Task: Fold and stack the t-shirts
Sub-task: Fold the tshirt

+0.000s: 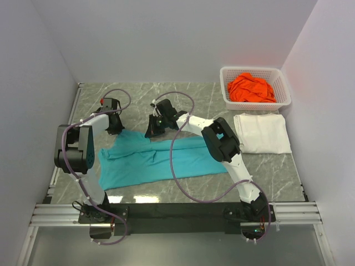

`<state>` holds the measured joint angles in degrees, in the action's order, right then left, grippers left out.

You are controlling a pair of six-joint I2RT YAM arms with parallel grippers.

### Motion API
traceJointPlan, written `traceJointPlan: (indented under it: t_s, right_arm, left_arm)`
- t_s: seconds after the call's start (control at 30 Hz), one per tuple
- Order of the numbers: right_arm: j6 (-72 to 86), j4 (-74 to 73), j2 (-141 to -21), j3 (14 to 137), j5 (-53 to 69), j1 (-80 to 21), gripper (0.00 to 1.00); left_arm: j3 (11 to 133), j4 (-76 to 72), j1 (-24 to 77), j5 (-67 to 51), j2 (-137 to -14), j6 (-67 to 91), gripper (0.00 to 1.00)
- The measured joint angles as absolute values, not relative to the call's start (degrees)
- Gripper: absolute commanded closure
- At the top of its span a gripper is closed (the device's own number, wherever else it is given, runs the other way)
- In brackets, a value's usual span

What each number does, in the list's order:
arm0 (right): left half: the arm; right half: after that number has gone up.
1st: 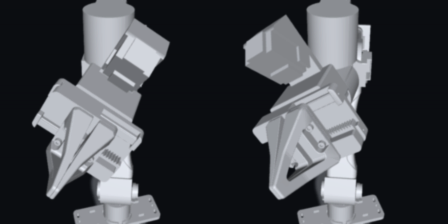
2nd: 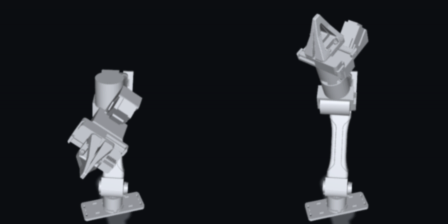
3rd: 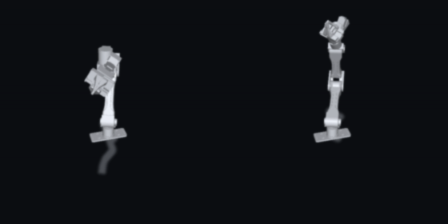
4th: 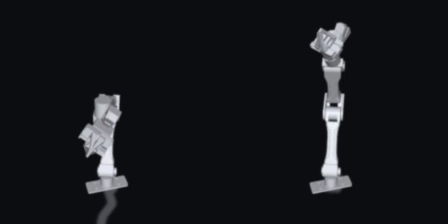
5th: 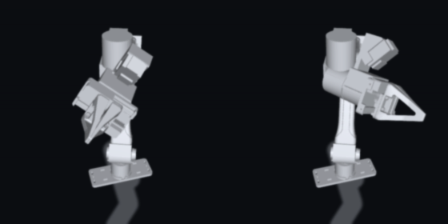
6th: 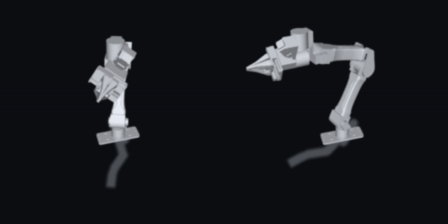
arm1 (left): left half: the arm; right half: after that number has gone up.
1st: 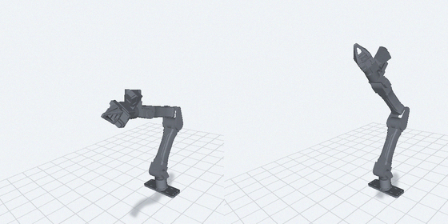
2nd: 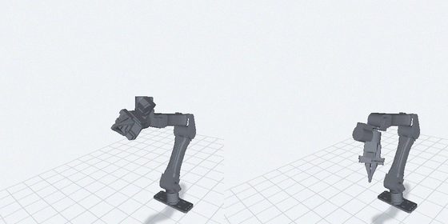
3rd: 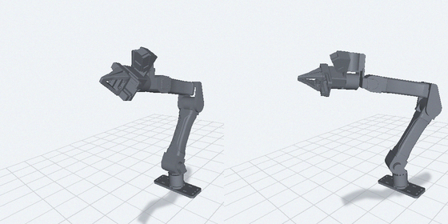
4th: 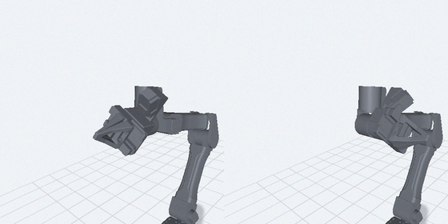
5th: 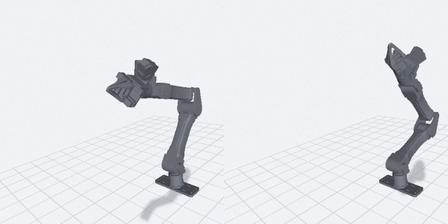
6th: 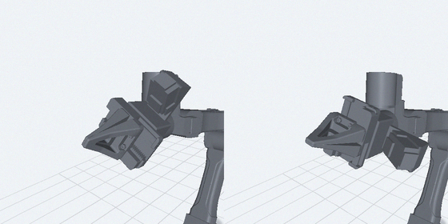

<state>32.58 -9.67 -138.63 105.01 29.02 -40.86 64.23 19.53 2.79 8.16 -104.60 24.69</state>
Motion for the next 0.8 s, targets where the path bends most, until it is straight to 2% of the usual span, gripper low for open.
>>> traceJointPlan:
  t_s: [0.2,0.5,0.8]
  right_arm:
    - [31.6,-10.5,-137.9,104.9,29.2,-40.9,1.00]
    - [28.5,-11.7,-125.2,97.9,29.5,-41.2,1.00]
    - [26.4,-12.9,-116.1,86.5,29.4,-45.8,1.00]
  left_arm:
    - [63.8,22.7,3.0,7.9,-102.2,25.3,0.99]
    - [57.0,27.7,3.1,5.8,-81.2,31.1,0.99]
    - [46.9,37.0,3.1,0.2,-69.2,39.3,0.99]
